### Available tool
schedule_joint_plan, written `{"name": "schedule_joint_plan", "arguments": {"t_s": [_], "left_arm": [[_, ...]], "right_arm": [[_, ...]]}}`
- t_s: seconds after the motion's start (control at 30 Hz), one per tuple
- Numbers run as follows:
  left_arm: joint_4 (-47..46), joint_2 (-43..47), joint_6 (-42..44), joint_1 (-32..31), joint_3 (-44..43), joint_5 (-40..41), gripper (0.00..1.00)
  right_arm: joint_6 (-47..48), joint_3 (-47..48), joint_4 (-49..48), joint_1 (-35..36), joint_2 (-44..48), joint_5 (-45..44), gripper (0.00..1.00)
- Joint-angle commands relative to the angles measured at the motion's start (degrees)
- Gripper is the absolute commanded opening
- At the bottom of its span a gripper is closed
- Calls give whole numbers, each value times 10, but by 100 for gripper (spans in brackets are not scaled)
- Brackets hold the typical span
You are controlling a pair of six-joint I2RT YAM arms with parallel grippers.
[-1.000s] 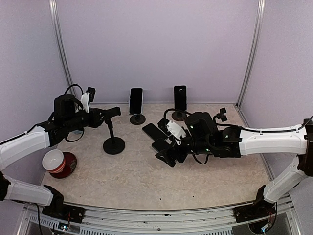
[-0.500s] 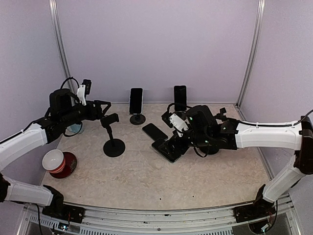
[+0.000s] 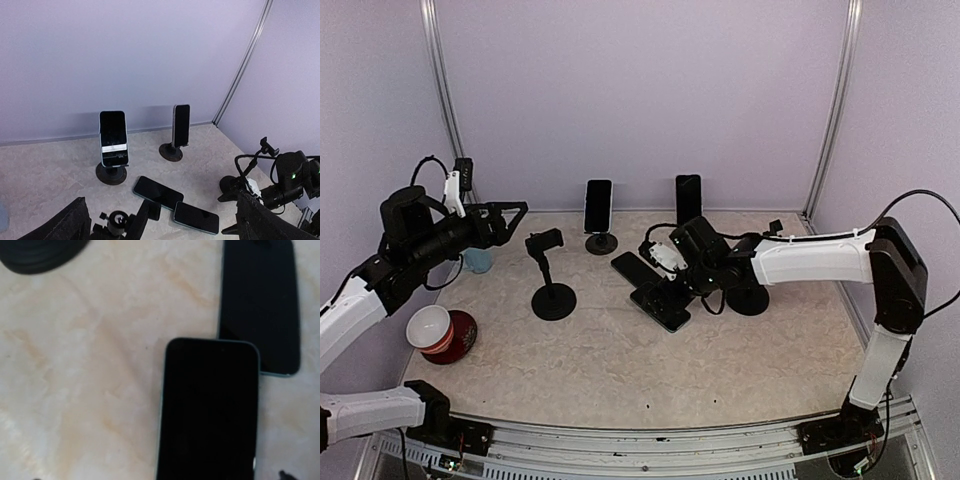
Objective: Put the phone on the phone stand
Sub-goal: Pick up the phone at the center of the board.
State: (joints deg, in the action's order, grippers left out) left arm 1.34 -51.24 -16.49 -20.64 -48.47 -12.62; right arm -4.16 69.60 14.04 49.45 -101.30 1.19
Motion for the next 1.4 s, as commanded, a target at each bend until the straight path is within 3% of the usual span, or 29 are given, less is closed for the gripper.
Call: {"name": "schedule_joint_plan", "arguments": {"t_s": [0.0,0.7,0.9,1.37], "left_arm": [[-9,-1,-9,3,50,-4,99],[-42,-12,-40,66,79,-69,99],[-65,-15,-66,120,93,-94,99],[-51,-30,-55,124,87,-79,99]], "right_arm": [[-7,64,53,-10,-62,9,100],[-20,252,188,-50,-231,53,100],[-13,277,199,-49,-254,57,100],[-5,364,250,-48,-324,32,100]]}}
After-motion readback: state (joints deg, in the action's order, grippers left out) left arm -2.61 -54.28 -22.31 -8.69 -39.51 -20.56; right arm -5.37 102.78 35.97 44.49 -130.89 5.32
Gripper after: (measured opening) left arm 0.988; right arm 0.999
